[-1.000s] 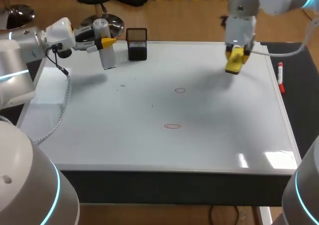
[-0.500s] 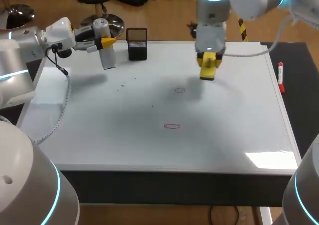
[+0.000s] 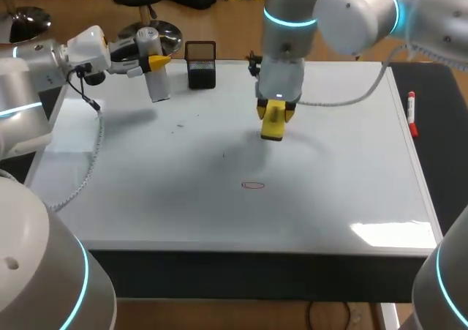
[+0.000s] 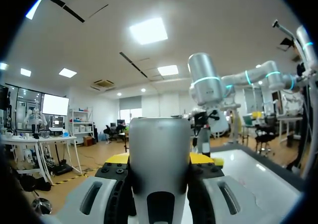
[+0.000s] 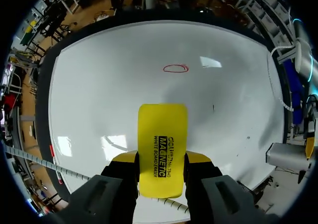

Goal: Pick up the inspection probe, press it on each red-marked spot on the whiteboard one by one, put down the probe, pick up the eraser, and wipe off all the red marks.

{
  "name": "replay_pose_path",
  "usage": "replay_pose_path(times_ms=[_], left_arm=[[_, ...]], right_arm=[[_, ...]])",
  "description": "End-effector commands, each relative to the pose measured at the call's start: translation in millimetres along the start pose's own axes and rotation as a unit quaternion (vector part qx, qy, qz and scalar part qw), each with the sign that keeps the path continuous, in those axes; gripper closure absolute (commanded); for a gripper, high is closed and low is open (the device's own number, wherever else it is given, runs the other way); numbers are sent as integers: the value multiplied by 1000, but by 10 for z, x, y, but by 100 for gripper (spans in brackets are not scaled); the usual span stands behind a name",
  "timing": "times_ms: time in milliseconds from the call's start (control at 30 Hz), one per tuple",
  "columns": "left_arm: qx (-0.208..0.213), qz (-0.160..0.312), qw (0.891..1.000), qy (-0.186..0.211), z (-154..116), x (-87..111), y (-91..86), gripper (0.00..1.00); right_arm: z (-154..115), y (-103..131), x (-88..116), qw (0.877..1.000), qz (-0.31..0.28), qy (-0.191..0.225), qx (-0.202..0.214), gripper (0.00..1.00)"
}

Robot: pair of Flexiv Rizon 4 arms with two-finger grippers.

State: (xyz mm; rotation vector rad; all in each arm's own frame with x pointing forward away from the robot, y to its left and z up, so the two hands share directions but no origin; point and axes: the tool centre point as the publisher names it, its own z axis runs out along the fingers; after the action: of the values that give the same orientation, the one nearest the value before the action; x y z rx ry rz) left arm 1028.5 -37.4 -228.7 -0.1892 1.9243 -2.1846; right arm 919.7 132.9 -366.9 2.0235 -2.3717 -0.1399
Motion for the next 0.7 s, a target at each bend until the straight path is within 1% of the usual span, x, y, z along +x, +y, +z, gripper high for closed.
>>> replay_pose_path(times_ms=[33,267,433,700], left_arm=[[0,1,1000,-3,5,16,-13,100],[0,1,1000,-3,5,16,-13,100],[0,1,1000,-3,5,16,-13,100],[0,1,1000,-3,5,16,-13,100]], right_arm=[[125,29,-118,1000,-5,4,-4,100],[231,23,-335,999,-31,4,-13,100],[288,-16,-474,999,-46,-7,-13,100],[413,-76,-562,998,-57,-10,-28,100]])
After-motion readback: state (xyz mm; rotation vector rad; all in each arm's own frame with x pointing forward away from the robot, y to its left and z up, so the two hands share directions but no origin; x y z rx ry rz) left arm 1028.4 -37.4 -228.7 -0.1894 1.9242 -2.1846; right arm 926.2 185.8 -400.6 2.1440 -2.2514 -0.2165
